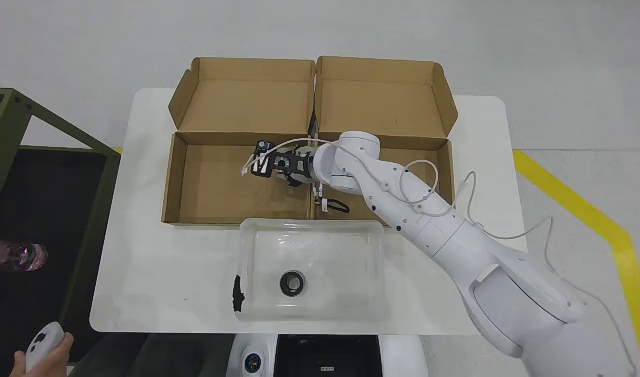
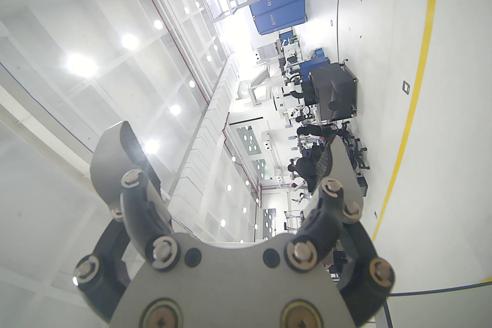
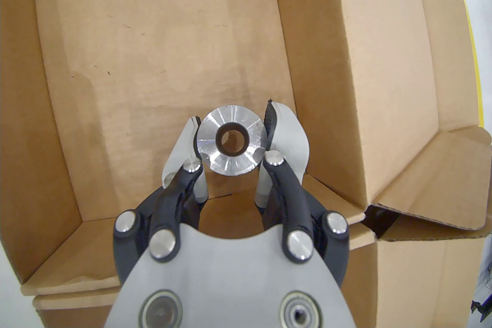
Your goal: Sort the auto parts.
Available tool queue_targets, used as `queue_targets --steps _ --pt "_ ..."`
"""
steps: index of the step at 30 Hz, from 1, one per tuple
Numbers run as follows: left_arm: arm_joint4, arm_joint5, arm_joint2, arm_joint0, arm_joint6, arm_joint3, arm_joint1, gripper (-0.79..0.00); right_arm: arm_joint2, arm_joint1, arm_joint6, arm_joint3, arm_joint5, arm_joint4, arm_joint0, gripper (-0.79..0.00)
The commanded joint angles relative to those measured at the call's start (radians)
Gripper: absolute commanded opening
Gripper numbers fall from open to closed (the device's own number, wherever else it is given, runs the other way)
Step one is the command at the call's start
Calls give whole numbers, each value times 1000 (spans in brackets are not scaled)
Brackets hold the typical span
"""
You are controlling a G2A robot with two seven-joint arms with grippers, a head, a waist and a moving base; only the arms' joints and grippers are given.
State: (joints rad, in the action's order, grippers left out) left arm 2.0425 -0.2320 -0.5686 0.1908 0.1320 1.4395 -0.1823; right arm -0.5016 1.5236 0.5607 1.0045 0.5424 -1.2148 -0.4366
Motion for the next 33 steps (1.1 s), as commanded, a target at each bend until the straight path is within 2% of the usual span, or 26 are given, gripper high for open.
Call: queue_targets --steps 1,10,18,26,33 --pt "0 0 0 0 0 0 0 0 0 4 0 -5 1 -4 1 -606" --pt "0 0 0 0 0 0 0 0 -4 21 4 -19 8 -18 1 -520" --pt "0 0 0 0 0 0 0 0 -14 32 8 -10 13 -31 -3 -493" --pt "0 0 0 0 0 0 0 0 -62 20 3 113 32 -53 -14 -477" --pt "0 0 0 0 0 0 0 0 -140 -17 -3 290 86 -40 -102 -474"
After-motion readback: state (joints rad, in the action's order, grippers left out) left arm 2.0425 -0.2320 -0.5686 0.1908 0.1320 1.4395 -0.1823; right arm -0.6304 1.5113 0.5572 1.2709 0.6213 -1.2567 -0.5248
